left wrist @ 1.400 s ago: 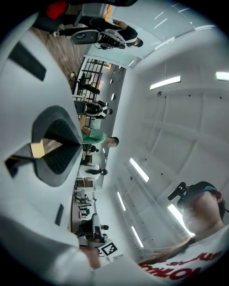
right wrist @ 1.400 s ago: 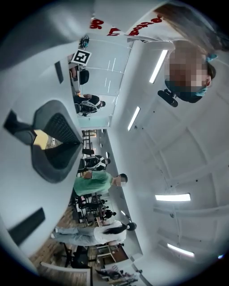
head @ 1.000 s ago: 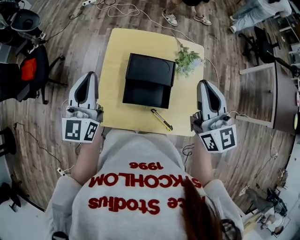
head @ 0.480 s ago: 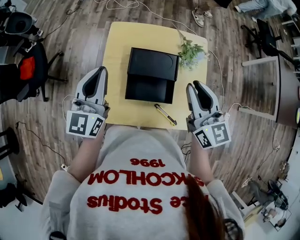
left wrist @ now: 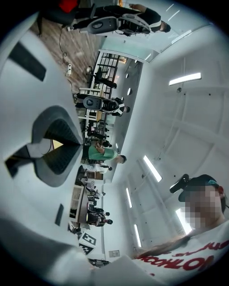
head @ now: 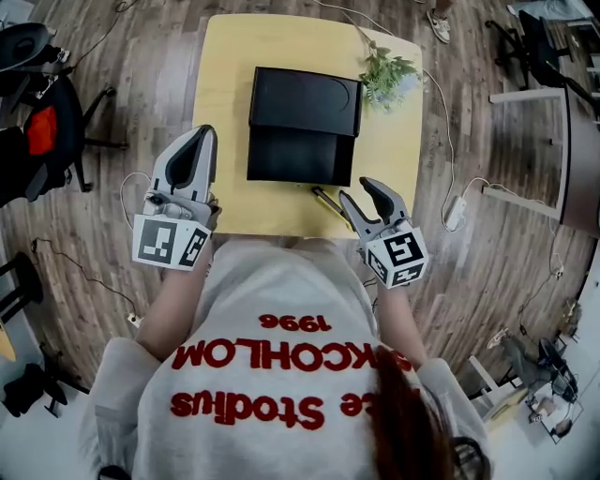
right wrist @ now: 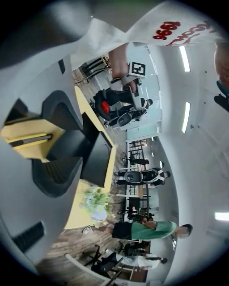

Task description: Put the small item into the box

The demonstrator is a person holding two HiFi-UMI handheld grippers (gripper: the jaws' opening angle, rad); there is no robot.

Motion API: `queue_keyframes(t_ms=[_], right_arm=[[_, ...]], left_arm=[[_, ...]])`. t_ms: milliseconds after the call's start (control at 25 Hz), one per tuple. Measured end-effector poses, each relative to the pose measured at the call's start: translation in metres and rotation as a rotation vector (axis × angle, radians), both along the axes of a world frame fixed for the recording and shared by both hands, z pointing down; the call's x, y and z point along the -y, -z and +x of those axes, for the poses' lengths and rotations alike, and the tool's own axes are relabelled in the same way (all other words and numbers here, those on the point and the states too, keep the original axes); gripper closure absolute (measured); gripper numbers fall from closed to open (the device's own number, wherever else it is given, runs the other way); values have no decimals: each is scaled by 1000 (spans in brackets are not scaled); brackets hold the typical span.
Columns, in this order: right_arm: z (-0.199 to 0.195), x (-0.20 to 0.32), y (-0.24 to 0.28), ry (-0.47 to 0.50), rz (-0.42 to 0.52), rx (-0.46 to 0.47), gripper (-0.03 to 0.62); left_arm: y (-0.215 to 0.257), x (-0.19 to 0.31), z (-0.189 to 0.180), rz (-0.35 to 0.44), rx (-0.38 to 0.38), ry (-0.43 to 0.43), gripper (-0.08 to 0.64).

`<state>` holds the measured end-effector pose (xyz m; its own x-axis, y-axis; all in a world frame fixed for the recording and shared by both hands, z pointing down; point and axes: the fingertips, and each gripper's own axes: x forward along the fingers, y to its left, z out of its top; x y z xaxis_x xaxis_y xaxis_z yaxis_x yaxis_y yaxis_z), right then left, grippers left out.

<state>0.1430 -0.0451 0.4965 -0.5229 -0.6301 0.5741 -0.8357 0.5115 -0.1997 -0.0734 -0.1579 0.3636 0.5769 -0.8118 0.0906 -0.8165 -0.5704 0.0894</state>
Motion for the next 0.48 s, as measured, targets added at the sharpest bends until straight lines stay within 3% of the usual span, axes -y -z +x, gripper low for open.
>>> queue_keyframes(t_ms=[280, 480], right_arm=[[-10, -52, -89, 124, -176, -166, 394], [-19, -62, -134, 257, -218, -298, 390]], left_arm=[[-24, -7, -6, -53, 24, 20, 554], [-33, -12, -8, -74, 42, 27, 554]])
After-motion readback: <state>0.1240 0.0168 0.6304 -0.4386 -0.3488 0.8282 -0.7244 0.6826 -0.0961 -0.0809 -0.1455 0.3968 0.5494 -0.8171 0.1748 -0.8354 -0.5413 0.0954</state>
